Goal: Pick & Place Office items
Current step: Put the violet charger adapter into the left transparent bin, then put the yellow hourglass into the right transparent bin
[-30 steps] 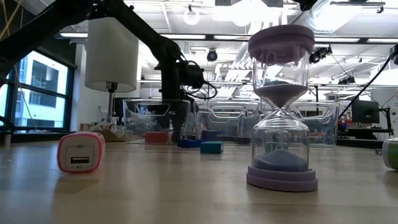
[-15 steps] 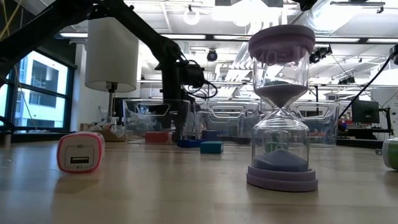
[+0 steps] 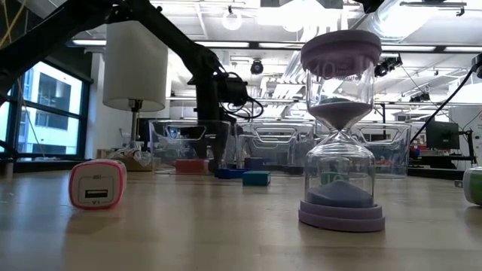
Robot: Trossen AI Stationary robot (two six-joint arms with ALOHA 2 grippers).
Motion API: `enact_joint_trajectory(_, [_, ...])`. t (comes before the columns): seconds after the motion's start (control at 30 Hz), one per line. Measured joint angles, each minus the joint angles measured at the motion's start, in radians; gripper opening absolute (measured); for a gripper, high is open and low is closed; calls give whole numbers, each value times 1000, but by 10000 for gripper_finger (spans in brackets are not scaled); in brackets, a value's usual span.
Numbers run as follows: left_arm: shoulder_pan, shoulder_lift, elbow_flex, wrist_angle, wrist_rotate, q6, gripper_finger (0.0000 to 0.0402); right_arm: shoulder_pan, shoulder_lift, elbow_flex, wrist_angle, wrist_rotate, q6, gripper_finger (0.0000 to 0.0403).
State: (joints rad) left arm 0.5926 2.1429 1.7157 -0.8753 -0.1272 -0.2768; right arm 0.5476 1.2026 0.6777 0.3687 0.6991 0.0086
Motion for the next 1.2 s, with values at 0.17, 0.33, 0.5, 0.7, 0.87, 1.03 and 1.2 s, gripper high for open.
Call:
enact_joint_trajectory(0.17, [0, 0, 0, 0, 0, 1, 264, 0, 0, 0, 0, 0, 0, 217])
enact_joint_trajectory(0.33, [0, -13, 7, -9, 1, 5, 264, 0, 0, 0, 0, 0, 0, 217])
enact_joint_trajectory(0.5, [-4, -66, 23, -66, 45, 60, 264, 0, 0, 0, -2, 0, 0, 217])
enact_joint_trajectory(0.7, [-25, -175, 24, -135, 47, 68, 264, 0, 0, 0, -9, -1, 25, 217])
enact_joint_trajectory(0.87, [-83, -270, 25, -231, 51, 65, 265, 0, 0, 0, -15, -1, 25, 217])
enact_joint_trajectory(1.03, [-195, -343, 25, -357, 63, -5, 265, 0, 0, 0, -16, -37, 52, 217])
enact_joint_trajectory(1.2, [-336, -381, 25, -465, 124, -36, 265, 0, 0, 0, -16, -51, 53, 217])
